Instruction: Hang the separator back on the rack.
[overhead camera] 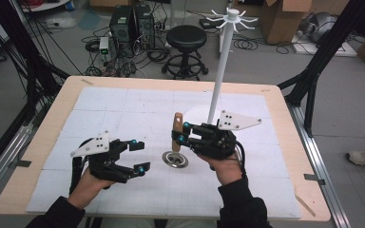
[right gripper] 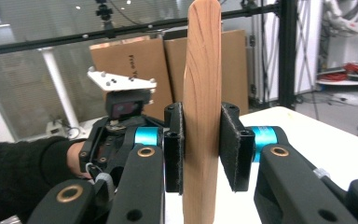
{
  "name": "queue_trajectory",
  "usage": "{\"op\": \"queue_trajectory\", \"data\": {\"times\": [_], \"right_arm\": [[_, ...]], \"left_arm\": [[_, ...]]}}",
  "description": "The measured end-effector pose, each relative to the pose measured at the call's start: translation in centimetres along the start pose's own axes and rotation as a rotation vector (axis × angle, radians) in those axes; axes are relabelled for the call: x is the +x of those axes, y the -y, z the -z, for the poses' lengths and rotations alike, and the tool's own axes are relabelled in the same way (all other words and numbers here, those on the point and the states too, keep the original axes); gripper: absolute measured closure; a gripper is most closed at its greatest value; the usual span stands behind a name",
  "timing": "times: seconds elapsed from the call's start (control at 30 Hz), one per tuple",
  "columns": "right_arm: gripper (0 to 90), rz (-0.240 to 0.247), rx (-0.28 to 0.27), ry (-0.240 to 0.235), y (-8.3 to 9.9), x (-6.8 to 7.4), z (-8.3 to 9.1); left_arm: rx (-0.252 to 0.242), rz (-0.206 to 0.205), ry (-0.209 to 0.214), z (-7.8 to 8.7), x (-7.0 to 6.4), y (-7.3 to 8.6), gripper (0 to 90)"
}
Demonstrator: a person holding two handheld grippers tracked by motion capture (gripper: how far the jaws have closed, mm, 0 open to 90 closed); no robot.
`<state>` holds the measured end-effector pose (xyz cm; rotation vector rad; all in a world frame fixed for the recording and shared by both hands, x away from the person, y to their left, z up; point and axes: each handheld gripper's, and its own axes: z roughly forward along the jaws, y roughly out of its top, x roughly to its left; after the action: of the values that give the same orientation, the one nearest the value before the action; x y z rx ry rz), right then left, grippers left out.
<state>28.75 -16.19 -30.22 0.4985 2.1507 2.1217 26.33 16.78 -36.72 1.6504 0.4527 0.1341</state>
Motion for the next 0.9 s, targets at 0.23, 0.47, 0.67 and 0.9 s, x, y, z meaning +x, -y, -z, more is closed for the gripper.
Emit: {"op": "queue_trajectory", "data": {"times": [0.23,0.47,0.67,0.9], "right_arm": [[72.8,0.001,-0.021,0.087,-2.6,-2.0,0.7],[72.8,0.009,-0.03,0.164,-6.2,-3.9,1.2],[72.8,0.009,-0.038,0.215,-8.9,-5.2,1.4],[72.8,0.004,-0.045,0.256,-11.3,-6.4,1.5]], "left_arm": [[0.0,-0.001,-0.076,1.1,1.0,0.8,18.5],[-0.002,0.028,-0.101,1.9,1.8,1.5,19.1],[-0.024,0.033,-0.109,2.2,1.9,1.4,18.9],[-0.033,0.041,-0.121,2.6,2.2,1.4,19.0]]}}
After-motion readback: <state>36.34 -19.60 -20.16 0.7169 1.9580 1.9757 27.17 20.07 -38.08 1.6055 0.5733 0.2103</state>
